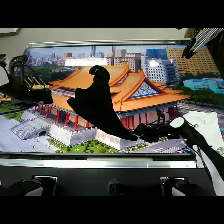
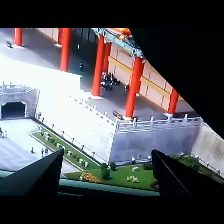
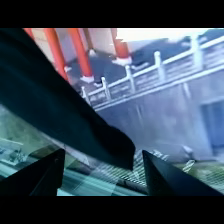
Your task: Fold the clothes and pants, and hang the long-sleeved shirts on hangers.
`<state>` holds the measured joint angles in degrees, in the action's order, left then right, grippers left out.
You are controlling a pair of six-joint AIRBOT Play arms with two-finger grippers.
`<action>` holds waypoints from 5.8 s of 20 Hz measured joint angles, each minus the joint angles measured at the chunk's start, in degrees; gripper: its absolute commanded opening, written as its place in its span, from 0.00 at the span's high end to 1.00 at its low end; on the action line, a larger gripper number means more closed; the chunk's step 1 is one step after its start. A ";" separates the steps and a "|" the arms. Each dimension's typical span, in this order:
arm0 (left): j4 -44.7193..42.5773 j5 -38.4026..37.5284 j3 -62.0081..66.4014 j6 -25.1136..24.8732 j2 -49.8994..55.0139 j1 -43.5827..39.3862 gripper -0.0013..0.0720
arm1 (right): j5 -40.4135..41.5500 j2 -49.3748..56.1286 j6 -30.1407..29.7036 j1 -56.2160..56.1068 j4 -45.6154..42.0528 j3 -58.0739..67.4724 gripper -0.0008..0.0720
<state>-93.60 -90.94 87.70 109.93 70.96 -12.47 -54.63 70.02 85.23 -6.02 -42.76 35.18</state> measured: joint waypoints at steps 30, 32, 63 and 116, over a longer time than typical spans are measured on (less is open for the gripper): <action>51.49 35.26 -14.14 -39.04 30.29 22.73 0.14 | -2.12 -14.97 8.90 -7.34 -0.50 -0.85 0.94; 52.15 36.46 -13.77 -39.04 30.99 21.57 0.16 | -2.10 -15.17 8.92 -7.34 -0.50 -0.85 0.93; 27.08 27.69 10.38 -10.99 -30.80 19.87 0.96 | 4.94 -24.41 0.72 -7.37 -23.52 71.84 0.95; 25.20 18.43 11.21 -10.93 35.82 18.78 0.96 | -6.08 -19.19 5.68 9.97 -0.68 -13.84 0.34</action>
<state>-68.40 -72.51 98.91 99.00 106.78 6.31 -60.71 50.83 90.91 3.95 -43.44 21.34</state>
